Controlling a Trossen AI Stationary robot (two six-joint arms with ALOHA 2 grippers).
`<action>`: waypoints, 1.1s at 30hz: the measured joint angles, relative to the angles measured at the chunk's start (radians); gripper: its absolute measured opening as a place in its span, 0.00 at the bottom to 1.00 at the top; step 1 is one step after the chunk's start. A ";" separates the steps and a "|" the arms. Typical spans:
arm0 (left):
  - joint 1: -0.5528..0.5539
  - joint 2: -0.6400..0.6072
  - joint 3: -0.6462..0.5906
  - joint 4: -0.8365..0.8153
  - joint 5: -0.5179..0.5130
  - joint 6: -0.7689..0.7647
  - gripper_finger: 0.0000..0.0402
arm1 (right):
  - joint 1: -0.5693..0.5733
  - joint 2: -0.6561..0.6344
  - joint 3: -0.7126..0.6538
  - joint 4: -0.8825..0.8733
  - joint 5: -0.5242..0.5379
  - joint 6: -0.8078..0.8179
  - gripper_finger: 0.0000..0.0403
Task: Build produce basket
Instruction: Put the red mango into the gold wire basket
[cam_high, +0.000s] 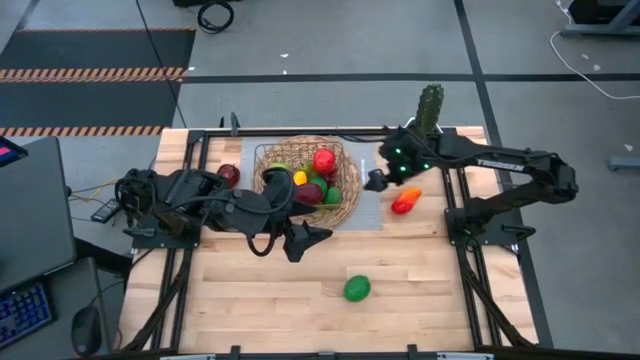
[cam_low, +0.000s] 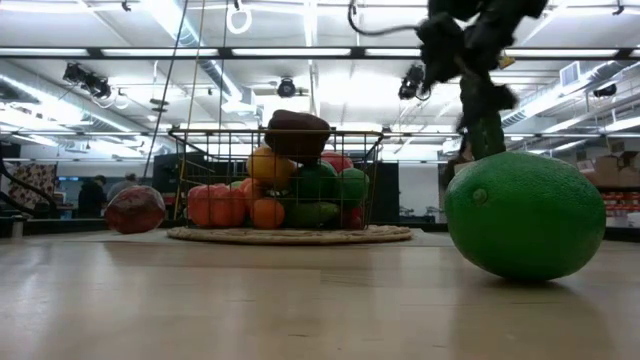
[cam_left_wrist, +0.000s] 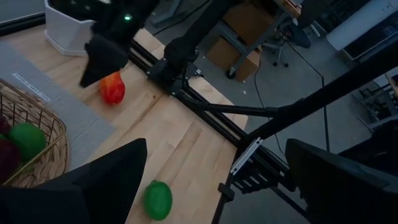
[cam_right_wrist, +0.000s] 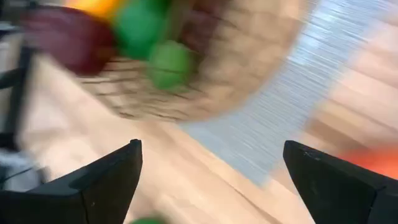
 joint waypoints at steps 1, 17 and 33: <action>0.000 0.000 0.000 0.000 0.000 0.000 0.97 | 0.001 -0.012 0.000 -0.054 0.028 0.027 0.98; -0.002 0.000 0.000 -0.001 -0.015 0.027 0.97 | 0.065 -0.001 -0.002 -0.361 0.285 0.468 0.98; -0.024 0.000 0.000 -0.008 -0.014 0.053 0.97 | 0.101 0.025 -0.176 -0.354 0.311 0.873 0.97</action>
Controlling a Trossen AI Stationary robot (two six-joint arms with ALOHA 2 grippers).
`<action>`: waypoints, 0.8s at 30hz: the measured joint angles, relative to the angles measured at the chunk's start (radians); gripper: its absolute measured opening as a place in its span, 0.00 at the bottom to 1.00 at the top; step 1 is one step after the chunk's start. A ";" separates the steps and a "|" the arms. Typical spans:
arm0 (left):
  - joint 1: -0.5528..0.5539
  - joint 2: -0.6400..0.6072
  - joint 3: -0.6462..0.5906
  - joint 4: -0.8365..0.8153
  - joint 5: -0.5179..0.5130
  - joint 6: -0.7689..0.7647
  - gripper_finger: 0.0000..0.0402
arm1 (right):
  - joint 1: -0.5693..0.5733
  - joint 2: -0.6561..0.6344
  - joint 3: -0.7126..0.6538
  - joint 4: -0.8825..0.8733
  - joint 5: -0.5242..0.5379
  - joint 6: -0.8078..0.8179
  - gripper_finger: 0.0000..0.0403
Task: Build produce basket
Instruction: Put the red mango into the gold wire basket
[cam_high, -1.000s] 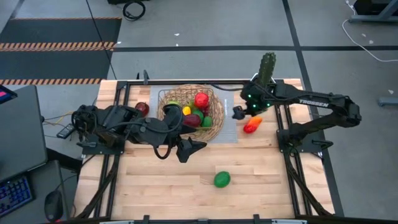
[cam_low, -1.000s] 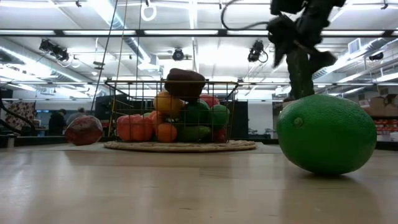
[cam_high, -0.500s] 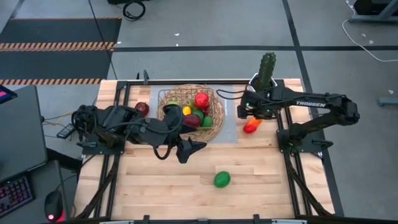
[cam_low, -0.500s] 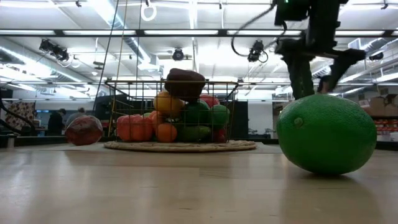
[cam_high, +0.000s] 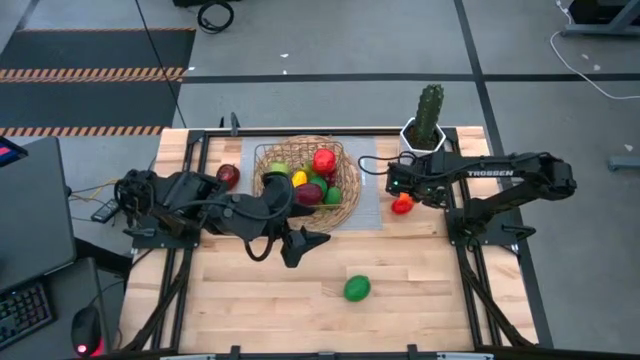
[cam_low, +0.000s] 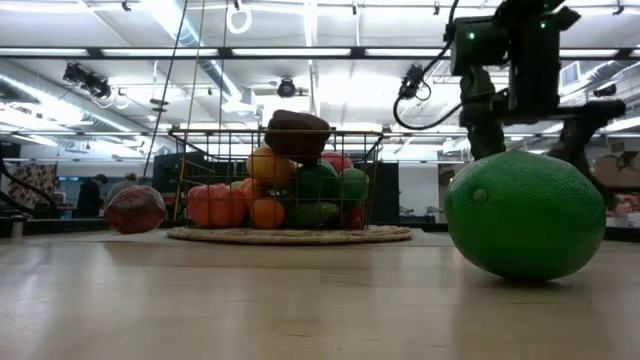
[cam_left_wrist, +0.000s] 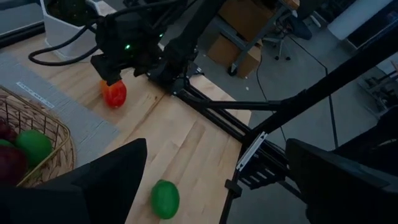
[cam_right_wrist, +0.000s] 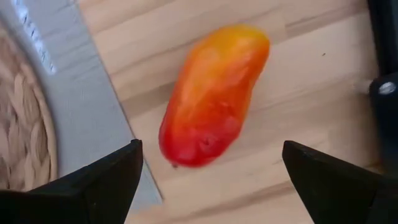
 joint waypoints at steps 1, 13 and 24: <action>-0.002 0.000 0.000 0.000 0.000 0.013 0.97 | 0.000 0.000 -0.015 0.018 0.006 0.028 0.97; -0.008 0.000 0.000 -0.040 0.000 -0.029 0.97 | -0.038 0.000 -0.223 0.295 -0.014 0.201 0.93; 0.006 0.016 0.001 -0.039 0.000 -0.080 0.97 | -0.069 0.000 -0.280 0.355 0.027 0.084 0.93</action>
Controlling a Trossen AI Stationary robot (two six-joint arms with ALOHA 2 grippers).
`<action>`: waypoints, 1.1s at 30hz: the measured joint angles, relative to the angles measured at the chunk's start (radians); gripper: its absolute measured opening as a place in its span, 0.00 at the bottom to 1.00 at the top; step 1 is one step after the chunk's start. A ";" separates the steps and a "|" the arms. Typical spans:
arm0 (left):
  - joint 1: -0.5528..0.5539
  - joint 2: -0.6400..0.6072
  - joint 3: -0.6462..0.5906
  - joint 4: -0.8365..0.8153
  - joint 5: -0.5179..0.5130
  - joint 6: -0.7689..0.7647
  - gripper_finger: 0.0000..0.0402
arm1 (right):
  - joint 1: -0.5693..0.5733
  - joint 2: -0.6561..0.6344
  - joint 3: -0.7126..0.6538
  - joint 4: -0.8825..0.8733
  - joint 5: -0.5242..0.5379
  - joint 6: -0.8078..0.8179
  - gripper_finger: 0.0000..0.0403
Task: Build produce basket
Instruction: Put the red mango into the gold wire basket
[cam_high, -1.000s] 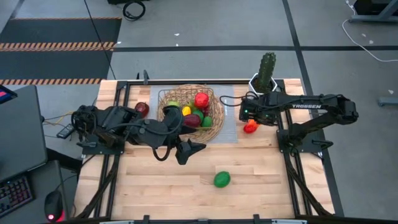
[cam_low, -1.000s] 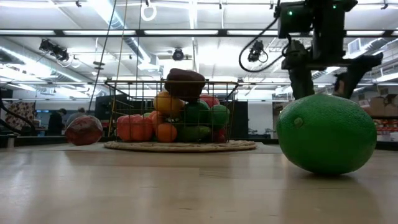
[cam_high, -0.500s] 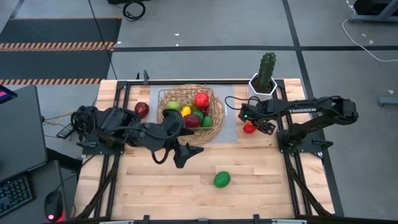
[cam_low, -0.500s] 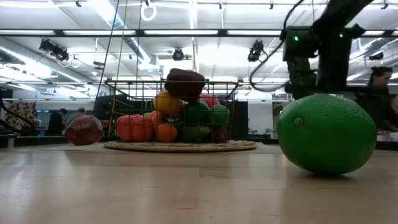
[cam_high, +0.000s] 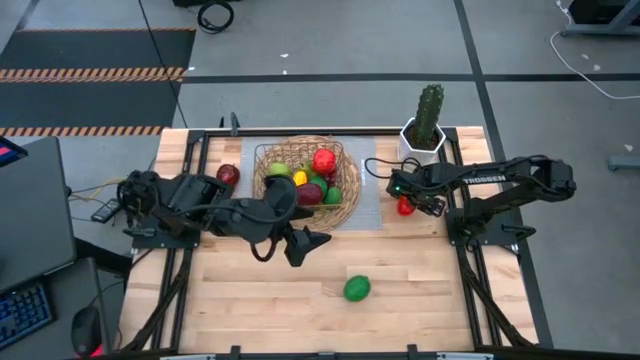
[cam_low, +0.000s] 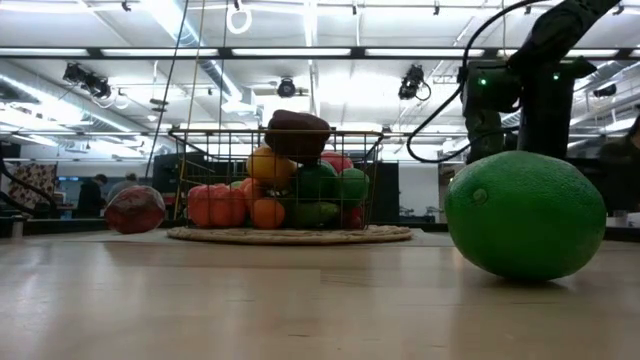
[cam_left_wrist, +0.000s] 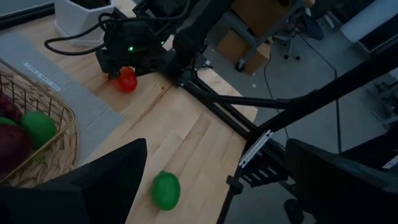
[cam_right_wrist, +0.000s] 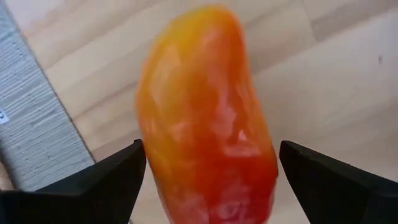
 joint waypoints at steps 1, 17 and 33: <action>0.000 0.002 0.000 -0.001 0.000 0.000 0.97 | -0.001 0.000 -0.001 -0.001 0.011 -0.021 0.92; 0.006 0.010 -0.001 -0.001 0.000 0.002 0.97 | 0.000 -0.001 0.001 0.048 -0.050 -0.289 0.64; 0.003 0.010 -0.001 -0.006 0.000 0.000 0.97 | 0.063 -0.108 0.221 0.227 -0.029 -0.460 0.66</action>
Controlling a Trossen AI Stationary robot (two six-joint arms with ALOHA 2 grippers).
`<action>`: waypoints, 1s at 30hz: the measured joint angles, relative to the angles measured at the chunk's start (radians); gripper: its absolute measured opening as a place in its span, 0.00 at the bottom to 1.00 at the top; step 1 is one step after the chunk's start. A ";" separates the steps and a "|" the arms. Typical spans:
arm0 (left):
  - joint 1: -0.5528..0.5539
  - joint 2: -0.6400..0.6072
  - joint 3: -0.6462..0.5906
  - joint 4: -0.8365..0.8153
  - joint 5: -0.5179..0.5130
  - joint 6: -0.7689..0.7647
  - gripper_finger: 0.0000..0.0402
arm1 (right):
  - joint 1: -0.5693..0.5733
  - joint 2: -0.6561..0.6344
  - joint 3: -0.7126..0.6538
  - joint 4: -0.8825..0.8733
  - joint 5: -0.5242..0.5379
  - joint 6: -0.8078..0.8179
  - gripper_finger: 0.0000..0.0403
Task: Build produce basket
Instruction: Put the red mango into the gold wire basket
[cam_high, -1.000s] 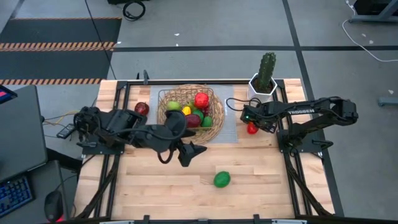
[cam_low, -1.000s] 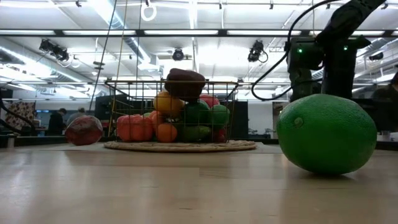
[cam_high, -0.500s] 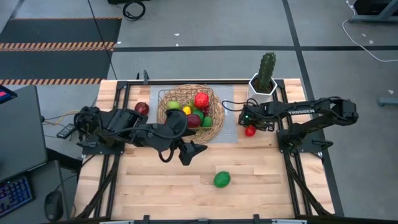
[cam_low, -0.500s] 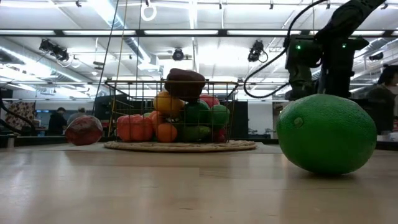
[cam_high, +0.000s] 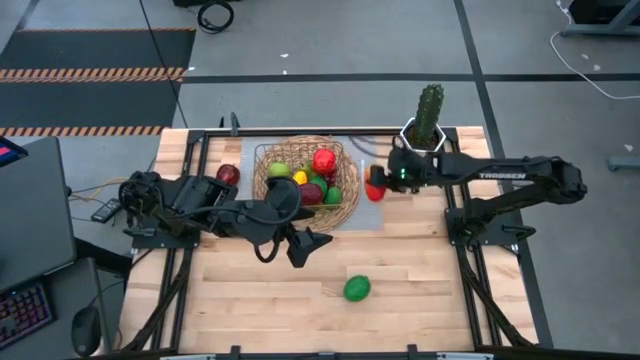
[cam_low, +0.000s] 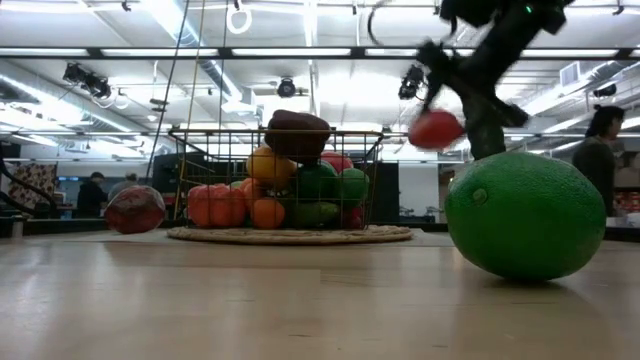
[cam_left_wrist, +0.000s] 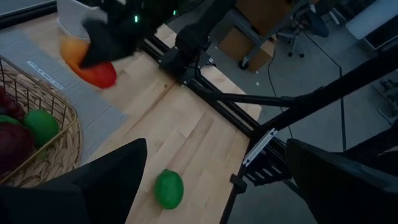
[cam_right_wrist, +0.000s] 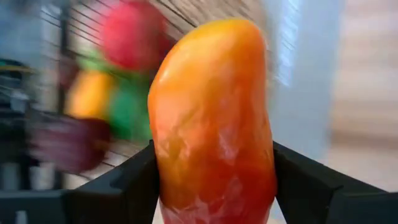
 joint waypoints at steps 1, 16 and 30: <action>0.000 0.000 0.000 0.000 0.000 0.000 0.97 | 0.000 -0.002 0.026 0.013 0.021 -0.009 0.66; 0.008 0.000 0.000 0.001 0.000 0.000 0.97 | -0.001 0.215 0.203 0.337 -0.060 -0.107 0.67; 0.000 0.000 0.000 0.001 0.000 -0.003 0.97 | 0.005 0.304 0.204 0.366 -0.137 -0.128 0.75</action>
